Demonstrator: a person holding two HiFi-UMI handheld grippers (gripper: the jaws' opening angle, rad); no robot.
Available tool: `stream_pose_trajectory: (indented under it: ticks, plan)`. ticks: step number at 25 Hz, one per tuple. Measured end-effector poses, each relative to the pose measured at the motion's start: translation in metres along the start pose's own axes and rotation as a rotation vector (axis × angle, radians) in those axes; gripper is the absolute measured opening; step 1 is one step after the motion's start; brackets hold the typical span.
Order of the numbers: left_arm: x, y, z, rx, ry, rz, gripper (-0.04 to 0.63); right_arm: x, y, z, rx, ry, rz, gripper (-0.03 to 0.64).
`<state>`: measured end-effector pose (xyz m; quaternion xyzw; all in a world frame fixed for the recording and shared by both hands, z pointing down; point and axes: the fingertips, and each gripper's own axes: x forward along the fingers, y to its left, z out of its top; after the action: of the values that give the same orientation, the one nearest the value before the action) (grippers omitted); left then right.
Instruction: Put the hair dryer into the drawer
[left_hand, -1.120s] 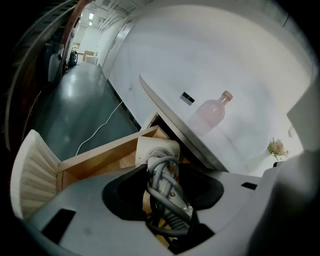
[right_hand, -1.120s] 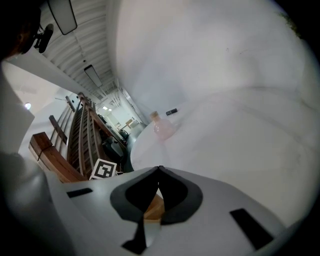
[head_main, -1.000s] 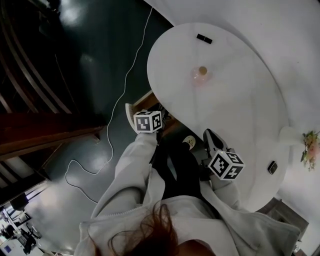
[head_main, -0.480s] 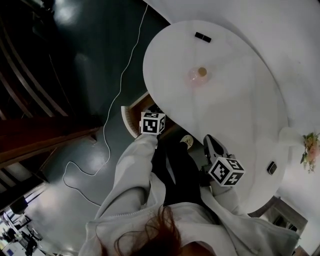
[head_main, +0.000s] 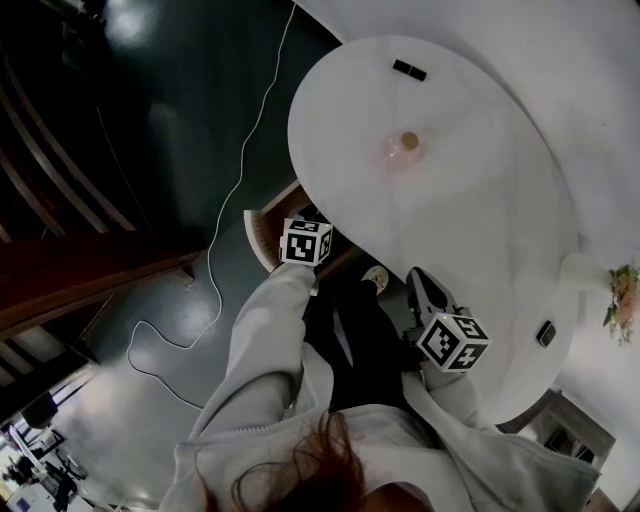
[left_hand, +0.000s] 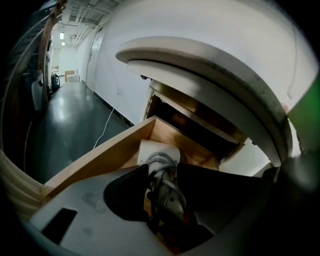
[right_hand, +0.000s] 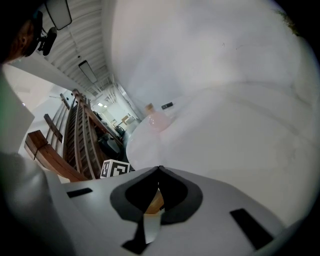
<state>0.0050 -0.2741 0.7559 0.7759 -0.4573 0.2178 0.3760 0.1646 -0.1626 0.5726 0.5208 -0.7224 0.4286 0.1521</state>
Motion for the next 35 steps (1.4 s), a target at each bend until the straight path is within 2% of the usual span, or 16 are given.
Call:
stream_pose_trajectory:
  ticks: [4,8,13,17,27,35]
  plan:
    - [0.000,0.002,0.001,-0.008,0.004,-0.007,0.181,0.002,0.005,-0.003,-0.004,0.006,0.005,0.051]
    - [-0.003,0.008,0.002,-0.044,0.013,0.008,0.252,0.002,0.007,-0.004,-0.007,0.005,0.008,0.051]
    - [-0.015,0.025,0.000,-0.167,0.042,0.071,0.270,0.003,0.010,-0.003,-0.013,0.000,0.015,0.051]
    - [-0.026,0.032,-0.003,-0.275,0.041,0.083,0.270,0.005,0.015,-0.003,-0.018,-0.001,0.027,0.051]
    - [-0.057,0.034,0.005,-0.348,0.011,0.097,0.270,0.009,0.032,0.004,-0.020,-0.022,0.073,0.051]
    - [-0.094,0.039,0.023,-0.354,-0.033,0.122,0.270,0.015,0.051,0.013,-0.032,-0.035,0.129,0.051]
